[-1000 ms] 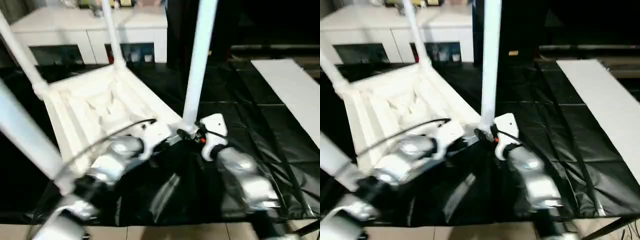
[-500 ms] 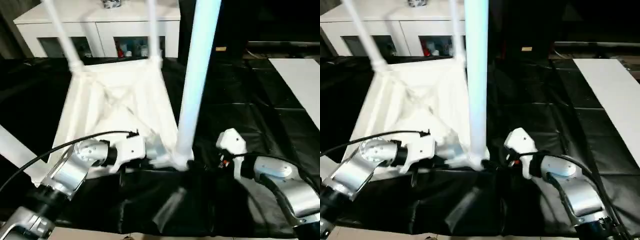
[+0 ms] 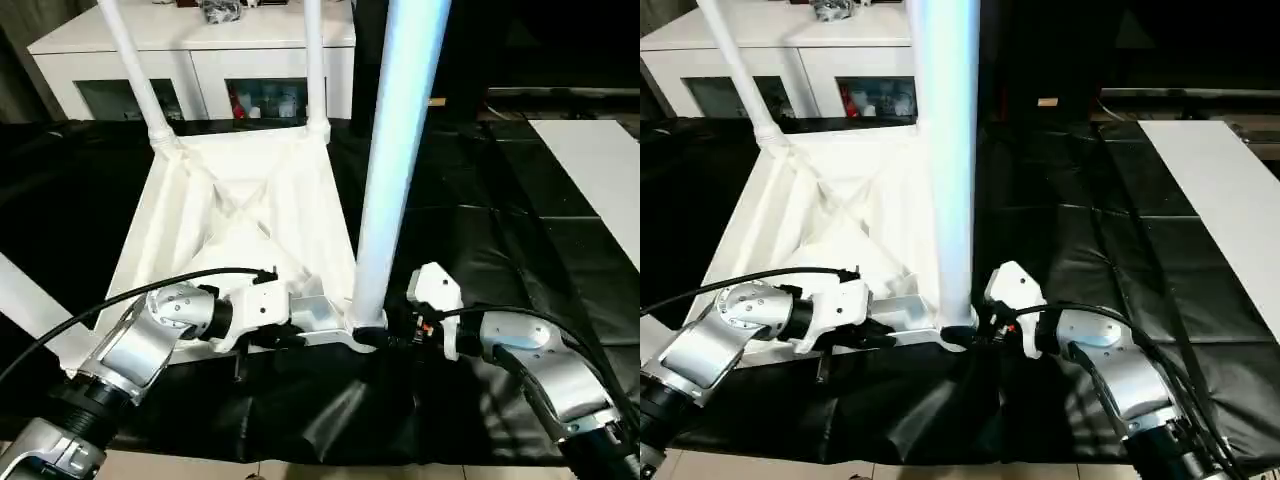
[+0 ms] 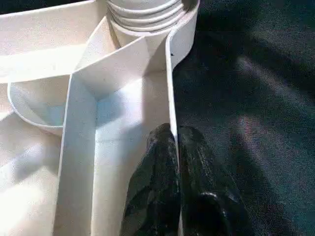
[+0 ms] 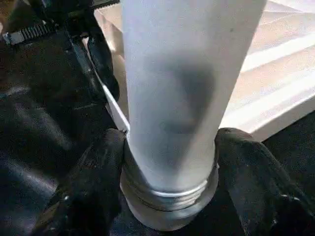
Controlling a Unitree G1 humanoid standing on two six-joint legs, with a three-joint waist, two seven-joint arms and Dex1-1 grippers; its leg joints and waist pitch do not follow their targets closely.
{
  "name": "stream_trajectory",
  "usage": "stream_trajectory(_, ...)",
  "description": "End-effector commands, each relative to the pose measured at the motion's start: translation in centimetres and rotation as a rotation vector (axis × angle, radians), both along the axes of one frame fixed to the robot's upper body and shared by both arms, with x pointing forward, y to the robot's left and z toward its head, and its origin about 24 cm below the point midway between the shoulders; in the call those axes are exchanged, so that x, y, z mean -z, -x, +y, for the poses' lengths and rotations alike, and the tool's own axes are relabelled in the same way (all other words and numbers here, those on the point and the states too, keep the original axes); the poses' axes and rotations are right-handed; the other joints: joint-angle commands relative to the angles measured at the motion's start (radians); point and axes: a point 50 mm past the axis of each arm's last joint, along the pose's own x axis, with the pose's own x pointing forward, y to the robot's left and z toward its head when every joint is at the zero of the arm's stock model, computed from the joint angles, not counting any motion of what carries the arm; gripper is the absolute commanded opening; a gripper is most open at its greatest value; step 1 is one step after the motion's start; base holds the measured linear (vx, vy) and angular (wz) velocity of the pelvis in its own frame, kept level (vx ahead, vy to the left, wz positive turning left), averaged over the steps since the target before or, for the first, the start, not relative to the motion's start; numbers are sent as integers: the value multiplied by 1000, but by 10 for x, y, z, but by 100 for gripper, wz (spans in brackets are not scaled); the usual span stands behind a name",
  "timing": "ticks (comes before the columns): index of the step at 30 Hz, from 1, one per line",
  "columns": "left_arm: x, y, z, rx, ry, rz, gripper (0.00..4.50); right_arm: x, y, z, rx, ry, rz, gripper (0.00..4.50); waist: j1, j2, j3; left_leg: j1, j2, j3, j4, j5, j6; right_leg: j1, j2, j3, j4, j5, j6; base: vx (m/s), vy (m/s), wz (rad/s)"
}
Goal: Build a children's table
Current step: Rotate leg to tighten
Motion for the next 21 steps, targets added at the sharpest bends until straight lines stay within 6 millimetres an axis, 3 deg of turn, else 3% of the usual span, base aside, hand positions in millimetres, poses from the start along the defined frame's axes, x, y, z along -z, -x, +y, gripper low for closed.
stream_trajectory(1,10,7,-1,44,-44,44,0,2,-2,2,-2,17,6,267,0,-14,-50,6,51,-16,-75,-144,68,41,-55,45,-62,-78,-246,0,0,0)
stream_trajectory(4,10,7,-1,43,-45,52,0,4,-2,2,-12,20,12,247,-2,-14,-49,9,52,-16,-77,-174,57,39,-54,46,-67,-125,-241,0,0,0)
stream_trajectory(7,12,7,0,38,-54,50,0,6,-2,1,3,30,3,242,-2,-14,-51,8,52,-16,-76,-157,57,39,-54,46,-64,-99,-243,0,0,0)
stream_trajectory(10,17,0,-5,-62,-26,31,0,14,-14,-1,173,70,-31,240,-8,-17,-48,7,50,-15,-78,-169,50,37,-52,46,-67,-110,-246,0,0,0)
stream_trajectory(12,20,-6,-11,-139,-4,19,0,20,-19,-1,271,83,-31,239,-15,-17,-42,15,48,-16,-85,-259,9,32,-54,46,-80,-254,-222,0,0,0)
stream_trajectory(15,26,-14,-30,-256,26,22,0,29,-26,8,486,45,12,237,-22,-22,-37,17,47,-22,-92,-331,-22,26,-55,48,-95,-392,-170,-34,1,-1)
stream_trajectory(16,26,-14,-30,-256,26,22,0,29,-26,8,486,45,12,237,-22,-22,-37,17,47,-22,-92,-331,-22,26,-55,48,-95,-392,-170,0,0,0)
stream_trajectory(17,26,-17,-37,-295,38,24,0,31,-28,12,558,28,26,237,-24,-23,-33,18,45,-29,-95,-377,-33,25,-57,44,-104,-478,-129,0,0,0)
stream_trajectory(18,25,-23,-48,-368,50,4,0,34,-31,19,648,23,46,236,-28,-23,-31,24,45,-30,-96,-402,-39,18,-58,45,-110,-519,-111,0,0,0)
stream_trajectory(19,25,-23,-48,-368,50,4,0,34,-31,19,648,23,46,236,-31,-22,-28,27,43,-29,-96,-416,-43,12,-55,46,-114,-543,-104,0,0,0)
stream_trajectory(21,24,-34,-69,-495,67,-31,0,38,-36,36,802,-4,92,236,-42,-20,-29,34,40,-37,-95,-454,-59,6,-57,40,-124,-597,-83,0,0,0)
